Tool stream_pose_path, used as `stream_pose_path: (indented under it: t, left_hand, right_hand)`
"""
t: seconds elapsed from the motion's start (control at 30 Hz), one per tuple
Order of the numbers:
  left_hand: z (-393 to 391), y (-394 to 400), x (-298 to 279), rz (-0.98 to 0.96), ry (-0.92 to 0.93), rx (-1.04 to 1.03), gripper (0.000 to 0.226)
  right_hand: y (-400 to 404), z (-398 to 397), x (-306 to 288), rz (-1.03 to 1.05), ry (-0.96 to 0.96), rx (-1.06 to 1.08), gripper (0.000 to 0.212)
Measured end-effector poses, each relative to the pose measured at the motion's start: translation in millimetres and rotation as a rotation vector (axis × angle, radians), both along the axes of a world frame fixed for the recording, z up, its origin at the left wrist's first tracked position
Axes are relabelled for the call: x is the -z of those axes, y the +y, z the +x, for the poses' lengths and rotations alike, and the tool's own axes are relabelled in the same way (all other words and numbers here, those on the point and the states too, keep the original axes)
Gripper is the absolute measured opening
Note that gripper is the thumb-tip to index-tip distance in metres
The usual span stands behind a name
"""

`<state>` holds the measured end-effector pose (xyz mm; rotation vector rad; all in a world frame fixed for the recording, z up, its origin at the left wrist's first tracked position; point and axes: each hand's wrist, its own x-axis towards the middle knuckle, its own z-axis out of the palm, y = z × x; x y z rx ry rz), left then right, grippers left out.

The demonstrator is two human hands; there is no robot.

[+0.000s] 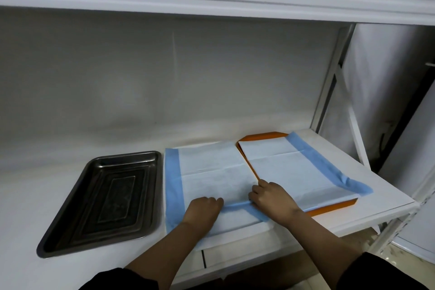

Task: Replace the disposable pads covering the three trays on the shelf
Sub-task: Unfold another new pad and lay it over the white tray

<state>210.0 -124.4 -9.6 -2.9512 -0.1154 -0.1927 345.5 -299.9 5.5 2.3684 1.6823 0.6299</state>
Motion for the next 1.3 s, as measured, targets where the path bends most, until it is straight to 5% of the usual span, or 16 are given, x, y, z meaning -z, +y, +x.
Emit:
stream_pose_path:
  t: [0.07,0.23,0.37,0.47,0.57,0.67,0.87,1.13,1.3]
  left_hand:
    - [-1,13,5,-0.021,0.001,0.000,0.046]
    - [-30,35,4,-0.175,-0.121,0.075,0.032]
    - [-52,47,-1,-0.386,0.027,-0.005,0.051]
    - [-73,51,-4,-0.368,0.020,0.038,0.075]
    - [-86,54,2,-0.306,-0.042,0.126,0.086]
    - [-95,64,9,-0.145,-0.070,0.174,0.093]
    - [-100,78,9,-0.156,-0.179,0.169,0.079]
    - [-94,76,8,-0.259,-0.445,0.152,0.018]
    - [-98,86,9,-0.250,-0.422,0.102,0.018]
  right_hand:
    - [1,-1,2,0.007,0.001,0.027,0.033]
    - [0,-5,7,0.075,0.101,0.126,0.039]
    - [1,-5,7,0.149,0.185,0.211,0.040]
    - [5,-3,8,0.207,0.234,0.276,0.040]
    - [8,-5,6,0.211,0.245,0.322,0.009]
    - [12,-3,6,0.187,0.334,0.398,0.020]
    - [19,2,4,0.163,0.403,0.478,0.022]
    - [21,6,4,0.152,0.427,0.502,0.025]
    - [19,5,4,0.128,0.433,0.479,0.027]
